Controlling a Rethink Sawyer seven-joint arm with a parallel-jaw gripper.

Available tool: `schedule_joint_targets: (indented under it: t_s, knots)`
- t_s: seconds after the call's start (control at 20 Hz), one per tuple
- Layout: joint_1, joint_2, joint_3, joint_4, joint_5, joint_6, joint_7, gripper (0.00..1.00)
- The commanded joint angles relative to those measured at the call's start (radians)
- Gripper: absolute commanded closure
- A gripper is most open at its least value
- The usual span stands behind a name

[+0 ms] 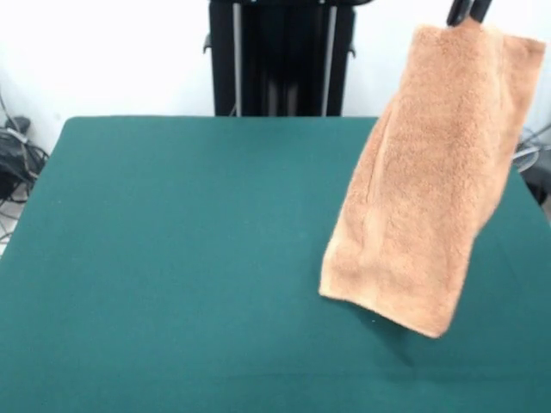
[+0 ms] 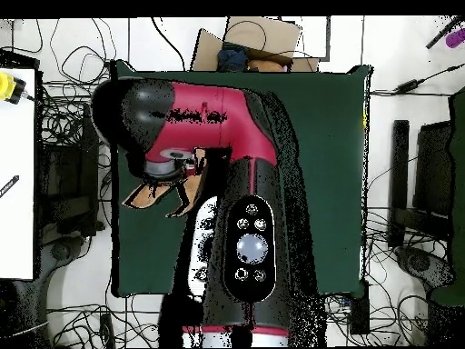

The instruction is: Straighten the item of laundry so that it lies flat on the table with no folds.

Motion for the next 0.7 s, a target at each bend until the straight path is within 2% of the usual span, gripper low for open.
schedule_joint_targets:
  t_s: [0.05, 0.2, 0.3, 0.45, 0.55, 0.7]
  knots:
    - [0.146, -0.062, -0.039, 0.141, 0.038, -0.097, 0.429, 1.00]
    - [0.203, -0.059, -0.064, 0.145, 0.061, -0.129, 0.516, 1.00]
    - [0.204, -0.069, -0.072, 0.167, 0.073, -0.148, 0.494, 1.00]
    - [0.125, -0.077, -0.052, 0.202, 0.073, -0.174, 0.332, 1.00]
    - [0.046, -0.066, -0.024, 0.195, 0.064, -0.165, 0.193, 1.00]
    - [-0.035, -0.056, 0.012, 0.186, 0.050, -0.153, 0.053, 1.00]
